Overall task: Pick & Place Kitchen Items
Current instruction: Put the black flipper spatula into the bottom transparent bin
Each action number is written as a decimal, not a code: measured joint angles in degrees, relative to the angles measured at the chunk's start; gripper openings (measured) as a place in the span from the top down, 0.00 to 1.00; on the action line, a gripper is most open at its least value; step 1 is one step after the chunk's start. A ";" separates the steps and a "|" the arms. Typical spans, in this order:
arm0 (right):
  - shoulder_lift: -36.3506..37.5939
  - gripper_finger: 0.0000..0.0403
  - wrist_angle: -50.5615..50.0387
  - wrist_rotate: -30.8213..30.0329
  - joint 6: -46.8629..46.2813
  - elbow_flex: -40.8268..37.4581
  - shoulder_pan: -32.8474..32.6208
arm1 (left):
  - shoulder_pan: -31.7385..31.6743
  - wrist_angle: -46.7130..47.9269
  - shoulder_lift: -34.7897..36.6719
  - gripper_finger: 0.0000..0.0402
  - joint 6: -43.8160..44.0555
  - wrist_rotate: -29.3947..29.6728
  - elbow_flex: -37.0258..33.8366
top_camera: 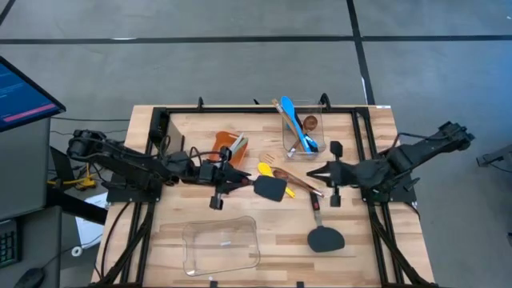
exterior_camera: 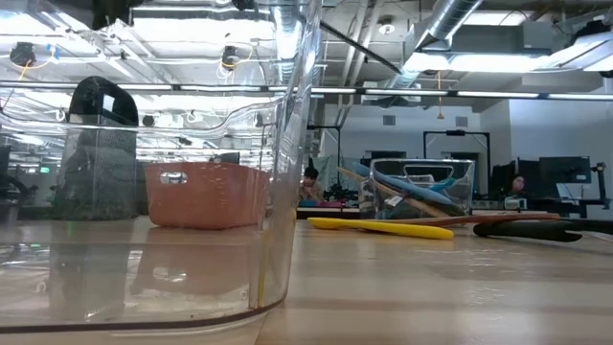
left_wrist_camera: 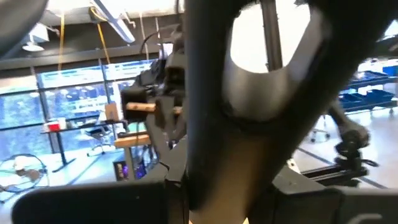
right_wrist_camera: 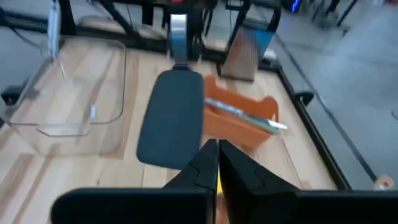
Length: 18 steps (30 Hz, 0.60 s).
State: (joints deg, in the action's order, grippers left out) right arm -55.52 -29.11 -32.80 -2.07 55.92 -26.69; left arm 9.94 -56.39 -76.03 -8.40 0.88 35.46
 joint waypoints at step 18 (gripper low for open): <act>30.94 0.99 43.82 -1.02 14.49 -41.31 0.77 | 7.43 21.93 15.21 0.81 29.72 -0.02 0.00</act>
State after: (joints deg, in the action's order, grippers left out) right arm -24.57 14.71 -33.81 12.42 14.61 -25.92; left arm 17.37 -34.46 -60.82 21.32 0.86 35.46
